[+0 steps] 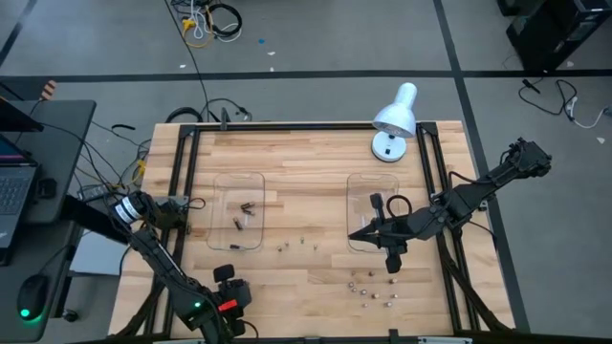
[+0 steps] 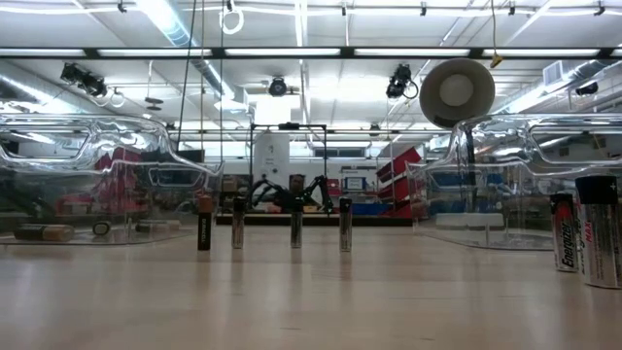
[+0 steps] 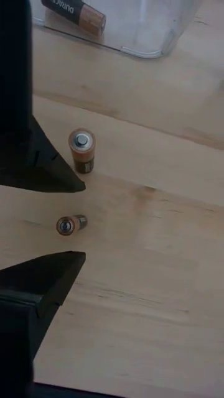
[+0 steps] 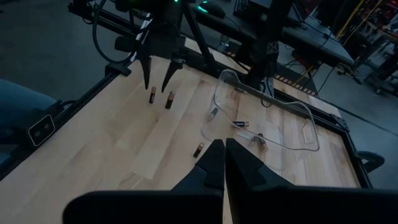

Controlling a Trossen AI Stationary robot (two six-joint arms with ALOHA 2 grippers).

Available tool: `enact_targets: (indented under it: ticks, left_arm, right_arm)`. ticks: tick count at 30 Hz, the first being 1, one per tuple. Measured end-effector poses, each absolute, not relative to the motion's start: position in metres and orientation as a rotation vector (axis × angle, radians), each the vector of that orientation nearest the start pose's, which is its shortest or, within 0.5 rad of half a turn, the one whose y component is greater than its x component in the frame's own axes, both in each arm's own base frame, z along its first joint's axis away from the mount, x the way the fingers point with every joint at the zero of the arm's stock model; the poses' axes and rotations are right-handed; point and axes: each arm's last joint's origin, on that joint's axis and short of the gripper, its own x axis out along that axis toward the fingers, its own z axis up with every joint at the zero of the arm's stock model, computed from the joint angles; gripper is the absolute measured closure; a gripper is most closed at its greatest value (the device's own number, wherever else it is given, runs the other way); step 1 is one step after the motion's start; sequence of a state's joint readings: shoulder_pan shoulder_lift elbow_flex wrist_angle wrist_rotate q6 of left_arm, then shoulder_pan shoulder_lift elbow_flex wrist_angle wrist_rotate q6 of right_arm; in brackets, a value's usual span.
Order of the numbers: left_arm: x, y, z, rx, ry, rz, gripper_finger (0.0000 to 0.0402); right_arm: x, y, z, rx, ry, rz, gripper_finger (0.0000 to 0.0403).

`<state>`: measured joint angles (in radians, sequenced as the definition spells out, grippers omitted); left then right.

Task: Sort batteries
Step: Put the black battery into the left transparent bin

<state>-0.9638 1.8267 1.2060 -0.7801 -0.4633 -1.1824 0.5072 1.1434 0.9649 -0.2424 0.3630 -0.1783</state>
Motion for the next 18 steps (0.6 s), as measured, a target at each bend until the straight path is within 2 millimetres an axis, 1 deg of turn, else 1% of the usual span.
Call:
enact_targets:
  ticks: [18]
  left_arm:
    - [0.2031,-0.2704,0.1712,-0.134,1.077,0.238,0.0239]
  right_arm:
    - [0.2225,0.1118,0.3206,-0.354,0.37,0.176,0.04]
